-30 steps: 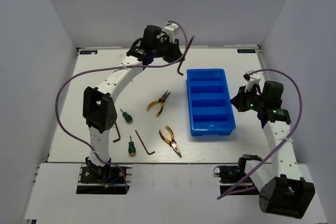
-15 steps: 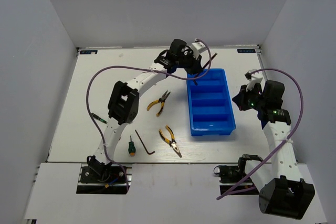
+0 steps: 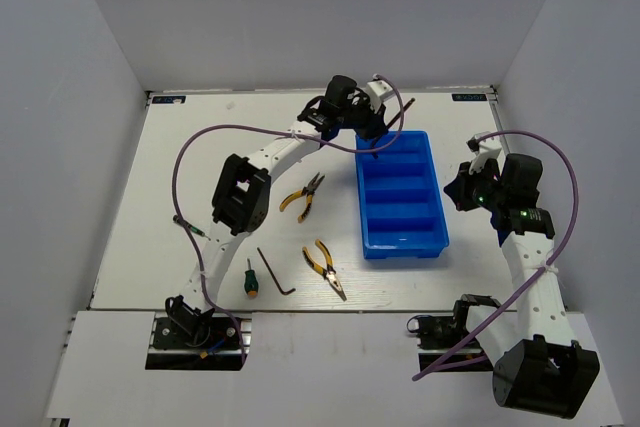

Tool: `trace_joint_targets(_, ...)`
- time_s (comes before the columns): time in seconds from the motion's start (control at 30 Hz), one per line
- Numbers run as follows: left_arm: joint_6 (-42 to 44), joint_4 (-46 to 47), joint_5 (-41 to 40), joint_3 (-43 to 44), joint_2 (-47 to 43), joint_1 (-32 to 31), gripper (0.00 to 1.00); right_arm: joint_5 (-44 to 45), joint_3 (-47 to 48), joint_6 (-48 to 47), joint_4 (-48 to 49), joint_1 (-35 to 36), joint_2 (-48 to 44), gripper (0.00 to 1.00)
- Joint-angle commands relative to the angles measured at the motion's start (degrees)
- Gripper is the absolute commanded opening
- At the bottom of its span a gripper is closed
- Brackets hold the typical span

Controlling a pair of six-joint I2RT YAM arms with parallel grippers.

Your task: Sort the tools into containers

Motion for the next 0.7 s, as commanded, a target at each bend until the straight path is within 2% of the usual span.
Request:
trace_joint_targets(0.0,1.0,3.2,-0.8,2.5,-0.7,-0.2,0.00,-0.1,-0.5,-0.4,2.0,-0.3,-0.7,0.00)
trace_joint_targets(0.27,1.0,5.0,-5.5,0.8,-0.2,-0.2,0.00,-0.8,-0.7,-0.5,2.1,-0.3,-0.6,0.00)
trace_joint_targets(0.67,1.0,5.7,-6.2,-0.3,1.5,-0.2,0.00,-0.8,-0.6,-0.4,2.0,-0.2,-0.6,0.00)
